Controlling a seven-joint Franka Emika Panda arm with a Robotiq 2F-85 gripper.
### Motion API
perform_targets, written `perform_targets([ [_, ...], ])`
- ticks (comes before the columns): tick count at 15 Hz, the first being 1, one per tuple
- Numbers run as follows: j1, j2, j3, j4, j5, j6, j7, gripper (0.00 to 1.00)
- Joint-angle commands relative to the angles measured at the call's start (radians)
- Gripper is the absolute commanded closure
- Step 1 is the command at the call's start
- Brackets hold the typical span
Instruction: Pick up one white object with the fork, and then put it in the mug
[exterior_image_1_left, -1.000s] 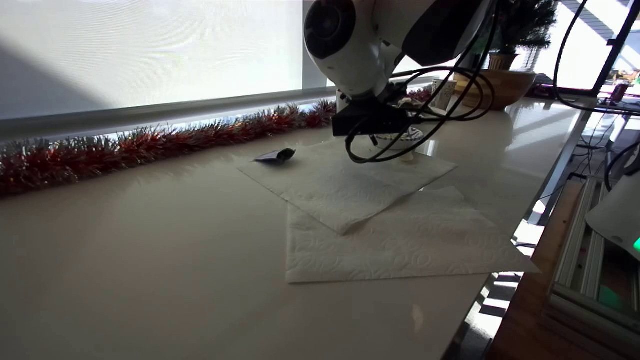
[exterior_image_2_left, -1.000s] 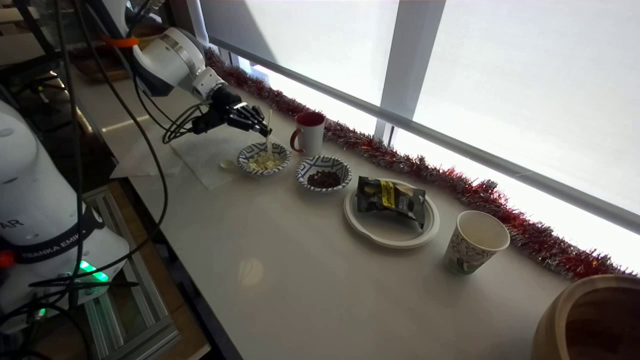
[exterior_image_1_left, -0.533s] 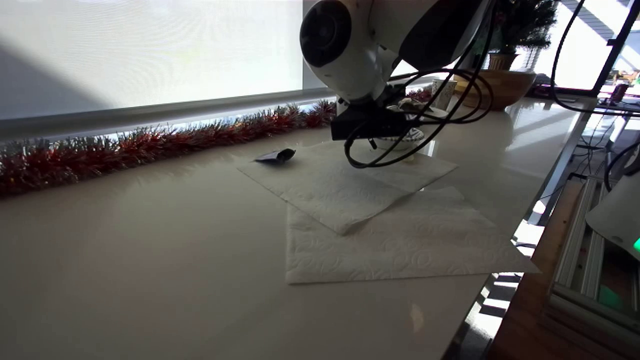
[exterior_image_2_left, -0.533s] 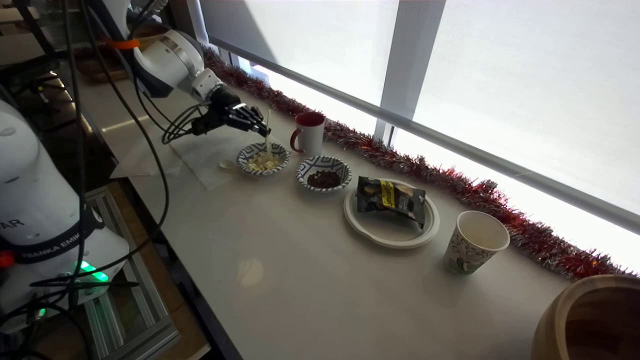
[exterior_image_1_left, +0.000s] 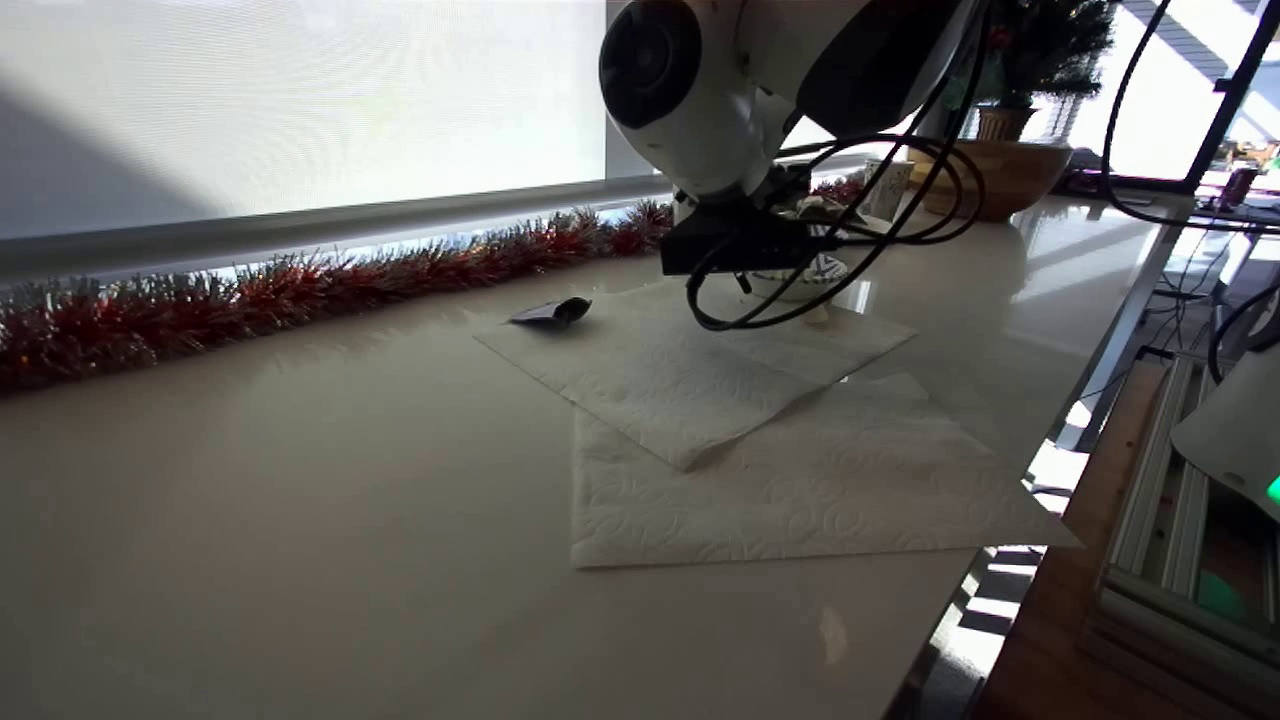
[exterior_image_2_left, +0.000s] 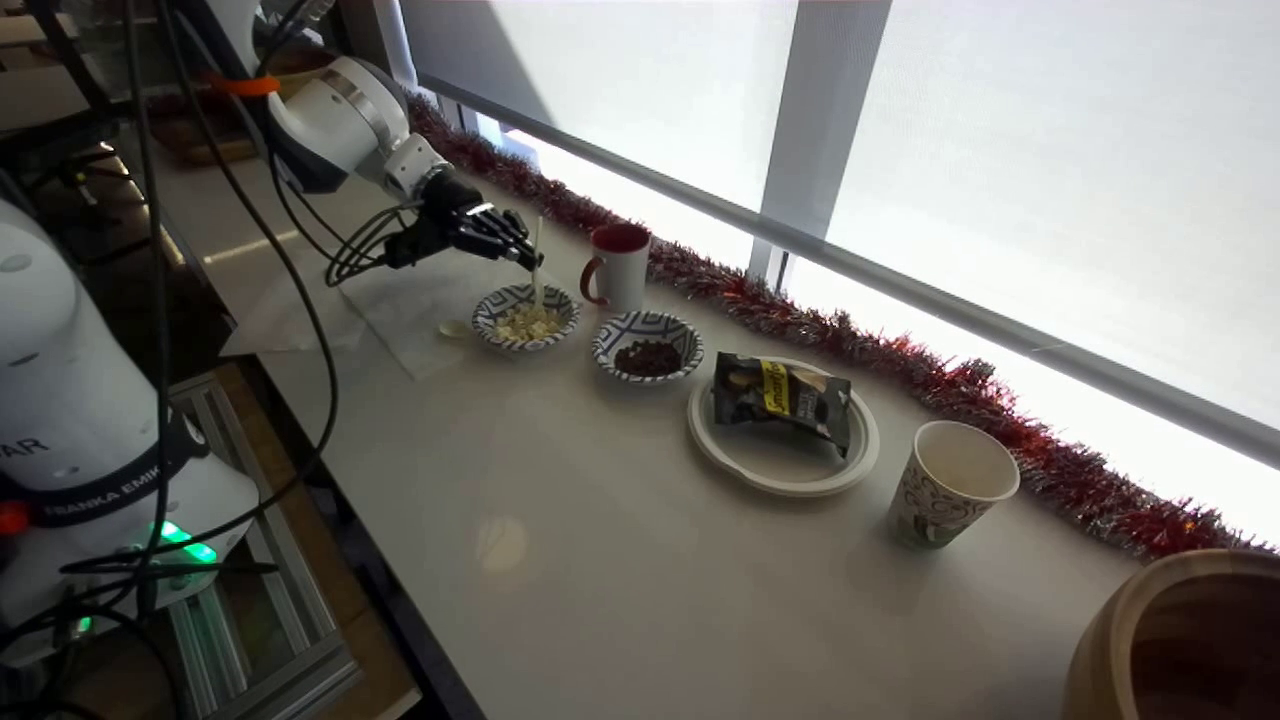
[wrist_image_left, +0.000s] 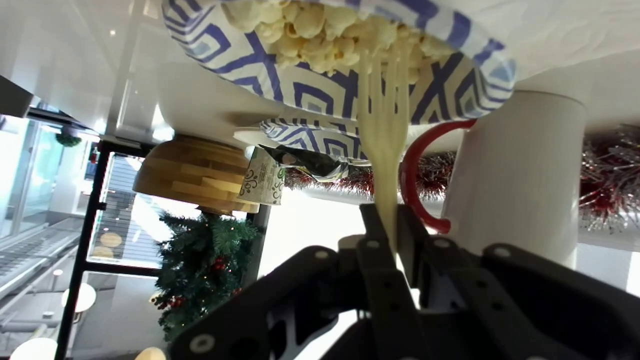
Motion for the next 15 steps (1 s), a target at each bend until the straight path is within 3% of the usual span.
perform_targets([
  [1,-0.013,-0.086,0.001,-0.038,0.011,0.02,0.012,0.97],
  [7,-0.059,-0.218,-0.011,-0.08,0.046,0.149,0.008,0.97],
  [15,-0.139,-0.448,-0.115,-0.14,0.139,0.416,0.062,0.97],
])
